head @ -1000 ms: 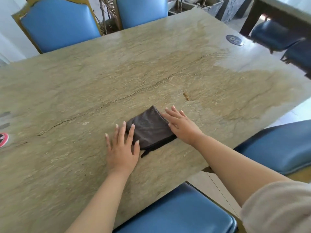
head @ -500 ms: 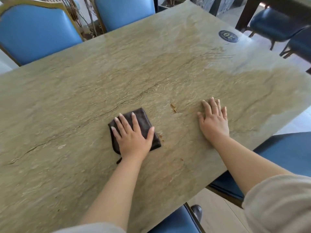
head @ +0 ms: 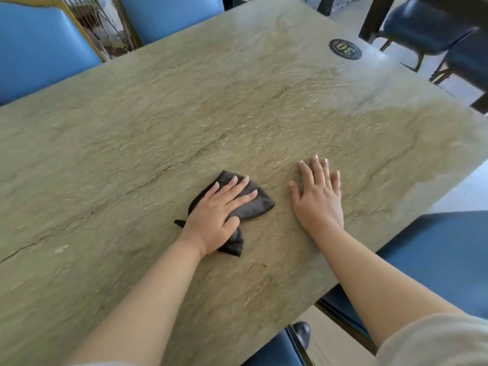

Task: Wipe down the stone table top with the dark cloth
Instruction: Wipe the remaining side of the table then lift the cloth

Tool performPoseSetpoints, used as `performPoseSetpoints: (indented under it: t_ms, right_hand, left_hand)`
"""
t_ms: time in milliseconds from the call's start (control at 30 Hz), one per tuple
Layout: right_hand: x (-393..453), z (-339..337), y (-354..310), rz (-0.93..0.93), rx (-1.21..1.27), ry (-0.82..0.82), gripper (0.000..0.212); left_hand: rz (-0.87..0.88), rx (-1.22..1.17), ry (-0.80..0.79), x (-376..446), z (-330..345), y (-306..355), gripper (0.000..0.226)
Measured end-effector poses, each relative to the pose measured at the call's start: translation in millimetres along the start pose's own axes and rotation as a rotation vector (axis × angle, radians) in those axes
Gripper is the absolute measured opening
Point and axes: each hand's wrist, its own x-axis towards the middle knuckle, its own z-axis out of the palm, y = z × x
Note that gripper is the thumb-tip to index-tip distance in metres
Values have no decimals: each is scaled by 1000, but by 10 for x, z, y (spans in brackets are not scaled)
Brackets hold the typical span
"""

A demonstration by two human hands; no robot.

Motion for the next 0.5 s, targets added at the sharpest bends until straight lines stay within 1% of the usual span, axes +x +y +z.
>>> performPoseSetpoints:
  t_ms: [33,67,100,167,233,267,300,367,433,500]
  right_hand:
    - [-4,0,4,-4,0,-2,57]
    - [-5,-5,4,-7,2,-4,57]
    - [-5,-10,5,-6,5,-5,58]
    - [-10,-11,-4,-4,-1,-2,58]
    - [-12,-6,-9,-7,-8,-2,58]
    - [-5,-9,-13,-7,6,-2,56]
    - [1,-22,-10,-2,34,0,54]
    - [18,-40,4,4,109,14,50]
    - [14,-45,28,-8,184,36,49]
    - [35,-84,69,-12,302,45,50]
  left_hand:
    - [8,-13,17,-152,-6,-72,65]
    - [-24,-7,51,-251,-34,-177,65]
    - [-98,9,95,-284,-74,-304,66]
    - [-313,46,166,-150,-163,-524,65]
    - [-507,124,155,176,-217,-583,63]
    - [-553,175,131,352,-214,-547,60]
    - [-549,202,112,509,-188,-461,58]
    - [-436,193,92,685,-91,-214,58]
    - [-266,154,61,636,30,91,64]
    - [-65,89,8,397,126,339,67]
